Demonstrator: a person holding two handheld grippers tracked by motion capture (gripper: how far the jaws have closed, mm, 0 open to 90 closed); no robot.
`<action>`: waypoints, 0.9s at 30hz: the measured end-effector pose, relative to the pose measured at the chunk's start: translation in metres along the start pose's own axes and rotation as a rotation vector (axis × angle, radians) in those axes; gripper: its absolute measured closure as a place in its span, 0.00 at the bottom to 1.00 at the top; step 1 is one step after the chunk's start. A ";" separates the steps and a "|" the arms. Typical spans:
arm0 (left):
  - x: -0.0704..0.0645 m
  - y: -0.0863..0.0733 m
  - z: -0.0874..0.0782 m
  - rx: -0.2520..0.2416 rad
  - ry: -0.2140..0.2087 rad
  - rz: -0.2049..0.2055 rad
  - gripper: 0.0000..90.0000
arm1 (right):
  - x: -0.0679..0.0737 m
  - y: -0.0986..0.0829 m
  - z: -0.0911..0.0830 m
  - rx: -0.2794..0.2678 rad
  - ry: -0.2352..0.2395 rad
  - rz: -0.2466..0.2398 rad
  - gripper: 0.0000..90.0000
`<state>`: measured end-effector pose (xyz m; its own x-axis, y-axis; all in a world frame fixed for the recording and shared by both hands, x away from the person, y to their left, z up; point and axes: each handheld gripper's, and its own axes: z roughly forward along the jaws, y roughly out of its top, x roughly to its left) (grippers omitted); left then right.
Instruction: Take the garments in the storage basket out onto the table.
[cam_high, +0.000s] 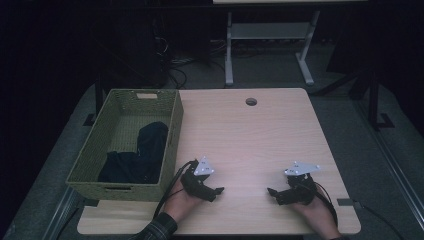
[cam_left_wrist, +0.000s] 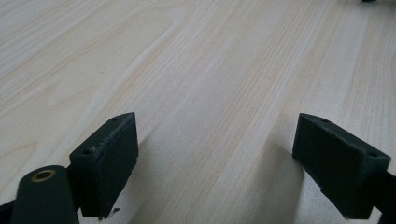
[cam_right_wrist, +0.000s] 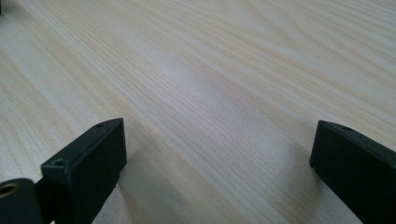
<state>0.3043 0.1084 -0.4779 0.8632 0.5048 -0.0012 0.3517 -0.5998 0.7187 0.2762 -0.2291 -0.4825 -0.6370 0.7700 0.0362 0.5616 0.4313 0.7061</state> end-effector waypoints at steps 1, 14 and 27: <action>0.000 0.000 0.000 0.001 0.001 0.000 0.15 | 0.000 0.000 0.000 0.000 0.000 0.000 0.04; 0.000 0.003 0.001 0.012 0.000 -0.008 0.15 | 0.000 0.000 0.000 0.003 0.001 0.004 0.04; 0.002 0.007 0.002 0.030 0.002 -0.005 0.15 | 0.000 0.000 0.000 0.000 0.000 0.004 0.04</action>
<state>0.3087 0.1038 -0.4746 0.8604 0.5095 -0.0035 0.3670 -0.6151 0.6978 0.2760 -0.2289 -0.4826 -0.6348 0.7717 0.0393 0.5644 0.4284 0.7057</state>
